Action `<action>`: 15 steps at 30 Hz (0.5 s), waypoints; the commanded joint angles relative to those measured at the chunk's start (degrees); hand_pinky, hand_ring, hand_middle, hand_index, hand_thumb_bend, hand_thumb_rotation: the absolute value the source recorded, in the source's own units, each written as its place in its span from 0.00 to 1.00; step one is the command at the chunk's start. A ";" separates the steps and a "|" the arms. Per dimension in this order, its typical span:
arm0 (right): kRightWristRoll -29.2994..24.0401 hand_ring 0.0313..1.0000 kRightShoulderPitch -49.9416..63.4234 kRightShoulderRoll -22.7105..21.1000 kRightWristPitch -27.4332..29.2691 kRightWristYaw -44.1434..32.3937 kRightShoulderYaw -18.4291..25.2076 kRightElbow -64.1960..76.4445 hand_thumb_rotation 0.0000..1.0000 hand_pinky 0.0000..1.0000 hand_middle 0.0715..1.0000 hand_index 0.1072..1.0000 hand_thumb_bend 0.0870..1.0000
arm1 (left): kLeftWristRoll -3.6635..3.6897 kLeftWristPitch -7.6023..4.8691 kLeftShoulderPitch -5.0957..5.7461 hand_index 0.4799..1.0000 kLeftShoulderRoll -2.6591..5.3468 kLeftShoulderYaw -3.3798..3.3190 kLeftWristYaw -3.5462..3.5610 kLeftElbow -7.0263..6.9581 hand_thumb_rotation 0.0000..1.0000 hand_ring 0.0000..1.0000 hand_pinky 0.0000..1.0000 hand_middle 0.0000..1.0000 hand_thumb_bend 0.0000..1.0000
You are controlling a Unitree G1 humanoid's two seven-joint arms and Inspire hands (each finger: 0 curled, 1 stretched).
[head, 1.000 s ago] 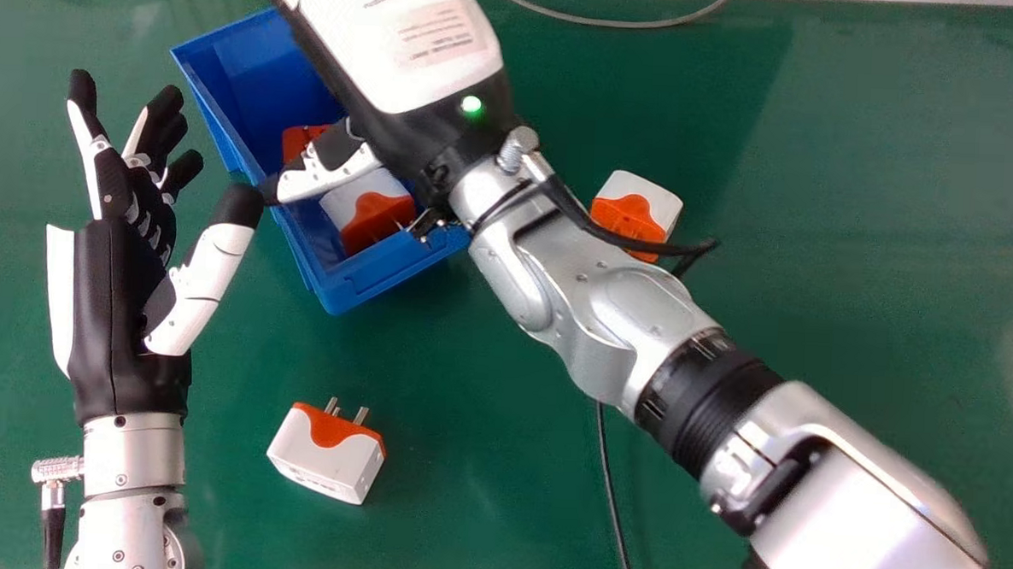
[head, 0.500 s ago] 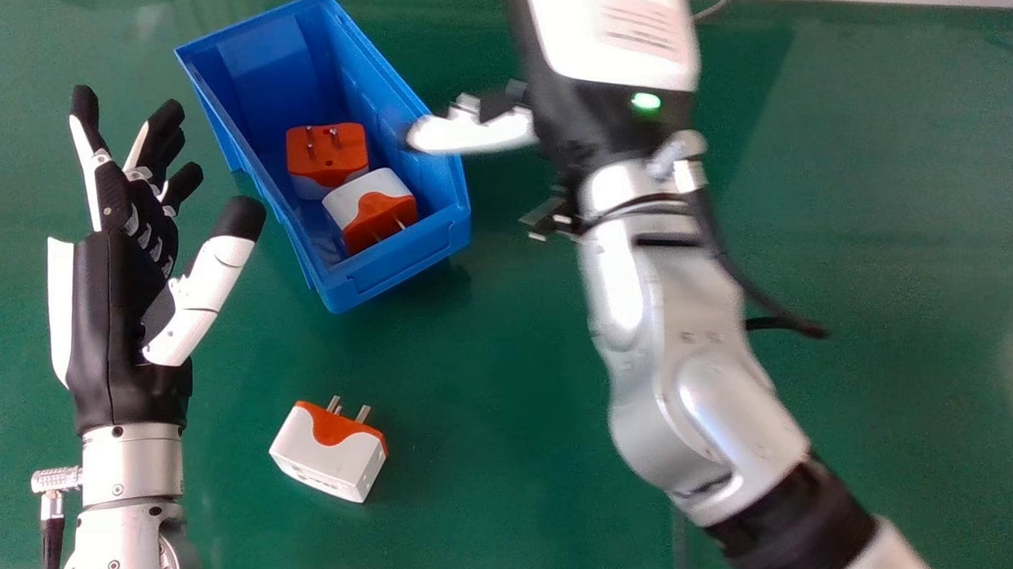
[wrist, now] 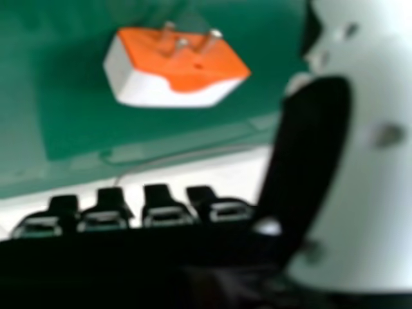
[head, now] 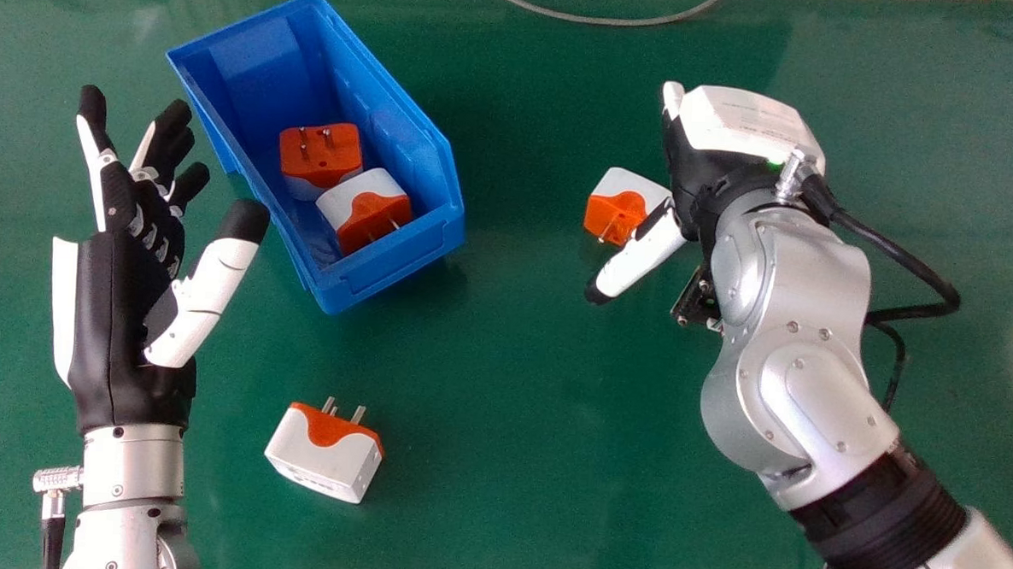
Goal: Pick all objects and put in blue box
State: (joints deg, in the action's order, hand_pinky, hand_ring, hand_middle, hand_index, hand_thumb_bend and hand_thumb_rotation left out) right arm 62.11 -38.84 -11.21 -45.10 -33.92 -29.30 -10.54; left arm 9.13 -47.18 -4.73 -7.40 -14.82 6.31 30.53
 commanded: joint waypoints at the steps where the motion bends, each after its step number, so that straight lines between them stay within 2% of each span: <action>1: -2.95 1.00 -2.41 1.07 2.25 3.25 1.49 -4.18 0.26 0.99 1.00 0.98 1.00 | -0.02 -0.50 -0.03 0.84 -0.32 -0.19 -0.05 -0.74 0.55 0.94 0.90 0.93 0.84; 3: -6.73 1.00 -3.07 2.27 4.72 6.56 2.74 -9.12 0.21 0.88 1.00 0.96 1.00 | -0.43 -0.39 0.08 0.84 -0.35 -0.28 -0.45 -0.87 0.56 0.94 0.90 0.93 0.85; 5: -10.18 1.00 -3.49 3.39 7.64 9.71 3.81 -13.44 0.18 0.81 1.00 0.94 1.00 | 0.08 -0.31 0.05 0.84 -0.33 -0.23 -0.04 -0.91 0.56 0.94 0.90 0.93 0.85; 6: -11.52 0.98 -3.65 3.80 9.33 11.52 3.87 -15.50 0.13 0.72 1.00 0.91 1.00 | 0.53 -0.27 0.01 0.84 -0.32 -0.19 0.36 -0.88 0.56 0.94 0.90 0.93 0.86; 8: -13.80 0.92 -3.80 4.53 13.33 15.95 3.63 -19.52 0.11 0.63 0.98 0.88 1.00 | 0.83 -0.22 -0.08 0.84 -0.30 -0.20 0.61 -0.81 0.55 0.94 0.91 0.93 0.86; 12: -18.73 0.90 -3.46 6.56 21.19 26.11 5.38 -26.52 0.11 0.62 0.97 0.88 1.00 | 0.59 -0.24 0.03 0.84 -0.26 -0.27 0.46 -1.07 0.55 0.94 0.91 0.93 0.86; 13: -19.81 0.83 -3.44 6.86 23.37 28.59 5.73 -28.26 0.09 0.57 0.93 0.86 0.98 | 0.66 -0.16 0.09 0.84 -0.22 -0.27 0.53 -1.22 0.55 0.94 0.91 0.93 0.86; 14: -20.74 0.69 -3.56 7.04 25.39 30.69 5.99 -29.99 0.06 0.45 0.83 0.82 0.87 | 0.89 0.07 0.17 0.84 -0.17 -0.24 0.68 -1.42 0.55 0.94 0.90 0.93 0.87; 15: -21.48 0.64 -3.77 7.09 27.09 32.22 6.10 -31.49 0.04 0.40 0.79 0.80 0.79 | 1.04 0.20 0.23 0.84 -0.10 -0.24 0.73 -1.56 0.55 0.94 0.90 0.93 0.87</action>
State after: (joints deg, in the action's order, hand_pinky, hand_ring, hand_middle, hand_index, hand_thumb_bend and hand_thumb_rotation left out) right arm 42.35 -41.89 -5.27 -21.35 -3.85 -23.46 -40.13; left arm 9.67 -46.80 -4.73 -7.40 -14.91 6.90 30.47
